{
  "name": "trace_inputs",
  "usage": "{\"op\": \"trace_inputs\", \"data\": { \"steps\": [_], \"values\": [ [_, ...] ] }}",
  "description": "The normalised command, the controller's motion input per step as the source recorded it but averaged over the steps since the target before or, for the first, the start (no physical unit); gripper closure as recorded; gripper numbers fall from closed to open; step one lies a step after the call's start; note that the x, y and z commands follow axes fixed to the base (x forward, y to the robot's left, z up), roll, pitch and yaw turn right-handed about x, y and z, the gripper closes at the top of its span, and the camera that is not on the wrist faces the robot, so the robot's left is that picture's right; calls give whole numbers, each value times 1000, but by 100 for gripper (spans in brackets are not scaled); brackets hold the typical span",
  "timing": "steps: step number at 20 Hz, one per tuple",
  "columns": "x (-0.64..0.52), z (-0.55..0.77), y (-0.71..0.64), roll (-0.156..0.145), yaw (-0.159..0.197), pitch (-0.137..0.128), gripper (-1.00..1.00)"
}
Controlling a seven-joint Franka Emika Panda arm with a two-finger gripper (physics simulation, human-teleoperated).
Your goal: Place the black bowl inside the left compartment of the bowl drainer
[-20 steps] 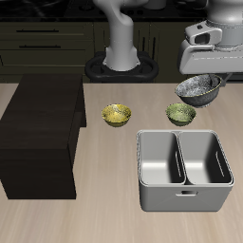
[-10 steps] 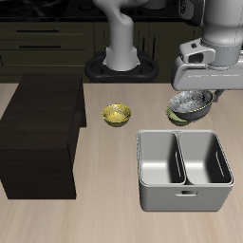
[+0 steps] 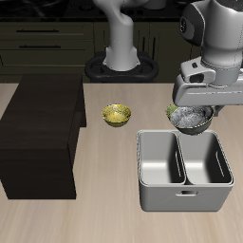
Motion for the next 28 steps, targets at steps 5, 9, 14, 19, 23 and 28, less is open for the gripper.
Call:
{"op": "trace_inputs", "data": {
  "steps": [5,9,14,19,23,28],
  "values": [
    [-34,-197,249,34,8,25,100],
    [-56,-139,294,44,13,16,100],
    [27,-151,79,7,0,19,100],
    [56,-295,116,4,9,38,100],
    [-19,-234,34,-17,8,75,-100],
    [72,-49,-60,-1,-29,7,-100]
  ]
}}
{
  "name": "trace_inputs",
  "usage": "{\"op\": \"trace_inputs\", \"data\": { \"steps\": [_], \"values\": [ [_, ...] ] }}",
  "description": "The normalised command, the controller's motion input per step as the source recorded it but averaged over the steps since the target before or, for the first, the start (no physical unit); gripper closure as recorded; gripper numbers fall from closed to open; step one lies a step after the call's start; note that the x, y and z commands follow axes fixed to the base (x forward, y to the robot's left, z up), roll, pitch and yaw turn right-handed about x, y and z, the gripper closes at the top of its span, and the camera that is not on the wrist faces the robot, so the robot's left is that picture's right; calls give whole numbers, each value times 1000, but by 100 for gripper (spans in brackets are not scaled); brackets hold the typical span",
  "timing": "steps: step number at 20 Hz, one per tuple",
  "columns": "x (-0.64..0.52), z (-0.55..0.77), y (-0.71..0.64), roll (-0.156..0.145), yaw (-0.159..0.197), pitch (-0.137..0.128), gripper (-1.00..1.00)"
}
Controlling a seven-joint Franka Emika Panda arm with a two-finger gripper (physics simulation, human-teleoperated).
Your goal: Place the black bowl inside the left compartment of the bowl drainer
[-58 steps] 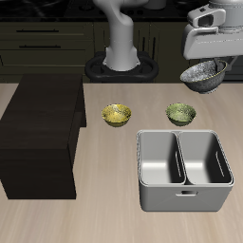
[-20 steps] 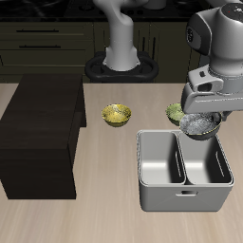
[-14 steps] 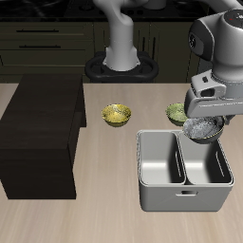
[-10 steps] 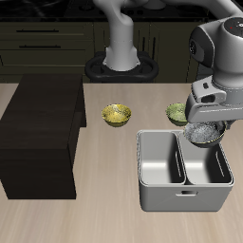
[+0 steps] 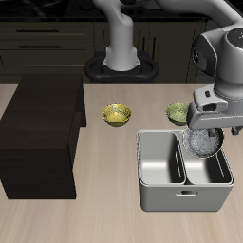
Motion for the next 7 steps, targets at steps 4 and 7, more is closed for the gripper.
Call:
{"op": "trace_inputs", "data": {
  "steps": [4,7],
  "values": [
    [61,95,-202,-38,-9,-12,-100],
    [-70,278,-40,6,-23,-39,-100]
  ]
}}
